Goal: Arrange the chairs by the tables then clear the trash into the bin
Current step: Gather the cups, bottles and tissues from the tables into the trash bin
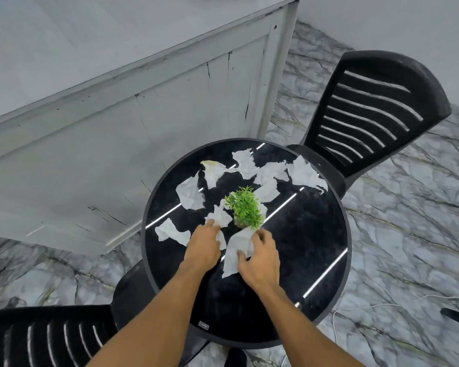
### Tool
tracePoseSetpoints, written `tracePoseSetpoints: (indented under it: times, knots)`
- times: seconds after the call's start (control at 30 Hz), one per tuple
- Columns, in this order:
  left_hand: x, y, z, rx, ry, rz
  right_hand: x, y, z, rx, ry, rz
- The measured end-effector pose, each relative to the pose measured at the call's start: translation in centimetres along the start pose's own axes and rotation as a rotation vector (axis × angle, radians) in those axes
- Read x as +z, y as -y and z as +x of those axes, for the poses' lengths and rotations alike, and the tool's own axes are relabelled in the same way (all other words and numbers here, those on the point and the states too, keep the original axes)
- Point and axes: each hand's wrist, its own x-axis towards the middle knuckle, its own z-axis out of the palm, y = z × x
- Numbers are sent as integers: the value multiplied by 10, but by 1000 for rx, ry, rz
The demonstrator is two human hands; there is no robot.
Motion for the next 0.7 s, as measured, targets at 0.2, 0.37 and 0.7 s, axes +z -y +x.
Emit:
tracePoseSetpoints:
  times: [0.2, 0.37, 0.7]
  knots:
    - [15, -11, -26, -65, -65, 6, 3, -29, -5, -117, 42, -294]
    - [32, -35, -49, -20, -70, 25, -30, -59, -4, -121, 68, -126]
    - [63, -127, -44, 16, -154, -187, -95, -114, 35, -35, 149, 274]
